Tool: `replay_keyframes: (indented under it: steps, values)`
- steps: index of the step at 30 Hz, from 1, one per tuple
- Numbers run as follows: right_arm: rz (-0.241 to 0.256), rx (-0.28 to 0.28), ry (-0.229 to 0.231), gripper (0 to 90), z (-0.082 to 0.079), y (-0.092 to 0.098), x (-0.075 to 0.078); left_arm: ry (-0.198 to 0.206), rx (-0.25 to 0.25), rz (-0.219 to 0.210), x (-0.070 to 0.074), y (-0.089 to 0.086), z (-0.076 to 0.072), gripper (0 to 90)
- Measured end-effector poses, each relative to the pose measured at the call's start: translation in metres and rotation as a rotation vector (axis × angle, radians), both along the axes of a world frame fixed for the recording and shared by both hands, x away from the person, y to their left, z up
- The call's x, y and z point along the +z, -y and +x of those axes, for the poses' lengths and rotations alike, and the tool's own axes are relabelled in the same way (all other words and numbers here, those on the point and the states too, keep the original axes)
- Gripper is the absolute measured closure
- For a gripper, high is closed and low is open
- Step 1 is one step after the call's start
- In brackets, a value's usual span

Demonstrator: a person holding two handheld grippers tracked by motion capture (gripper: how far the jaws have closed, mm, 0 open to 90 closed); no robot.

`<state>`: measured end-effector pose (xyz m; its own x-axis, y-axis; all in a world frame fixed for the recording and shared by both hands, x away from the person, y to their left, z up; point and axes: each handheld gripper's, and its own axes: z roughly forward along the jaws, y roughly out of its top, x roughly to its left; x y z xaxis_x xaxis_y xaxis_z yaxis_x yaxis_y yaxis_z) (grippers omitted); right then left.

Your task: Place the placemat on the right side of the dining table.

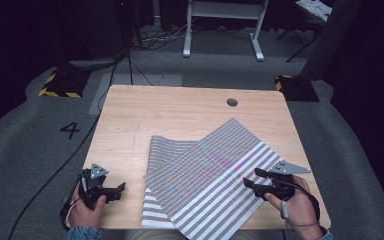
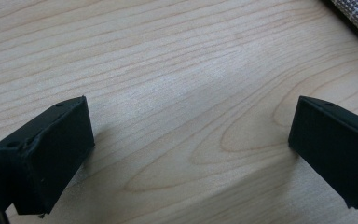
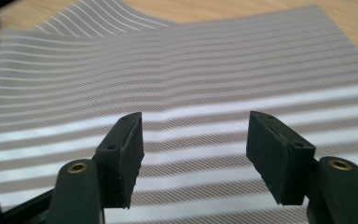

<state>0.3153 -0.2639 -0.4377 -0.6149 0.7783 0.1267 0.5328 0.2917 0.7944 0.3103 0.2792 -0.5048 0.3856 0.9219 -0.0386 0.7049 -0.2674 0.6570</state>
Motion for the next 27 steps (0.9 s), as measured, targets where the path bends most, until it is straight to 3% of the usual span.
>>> replay_keyframes:
  steps: [1,2,6,10,14,15,18,19,23,27]
  values:
    - [-0.034,-0.032,-0.010,36.9,0.003,0.009,-0.007,0.000,0.000,0.000,0.000,0.000,0.000,0.0]
    - [-0.034,-0.032,-0.010,36.9,0.003,0.009,-0.007,0.001,0.001,0.000,0.000,0.000,0.000,0.0]
    - [-0.098,-0.117,-0.030,36.0,0.010,0.024,-0.022,0.000,0.001,0.000,0.000,0.000,0.000,0.0]
    - [-0.151,-0.230,-0.072,33.9,0.018,0.046,-0.038,0.000,0.001,0.000,0.000,0.000,0.000,0.0]
    - [-0.132,-0.285,-0.089,33.1,0.022,0.060,-0.047,0.001,0.001,0.000,0.000,0.000,0.000,0.0]
    - [-0.151,-0.310,-0.089,32.2,0.022,0.065,-0.050,0.000,0.001,0.000,0.000,0.000,0.000,0.0]
    - [-0.184,-0.330,-0.089,31.0,0.023,0.070,-0.053,0.000,0.001,0.000,0.000,0.000,0.000,0.0]
    - [-0.197,-0.360,-0.090,28.1,0.025,0.075,-0.056,0.000,0.001,0.000,0.000,0.000,0.000,0.0]
    - [-0.174,-0.384,-0.083,24.0,0.028,0.077,-0.058,0.000,0.001,0.000,0.000,0.000,0.000,0.0]
    - [-0.177,-0.382,-0.081,14.3,0.030,0.072,-0.061,0.001,0.001,0.000,0.000,0.000,0.000,0.0]
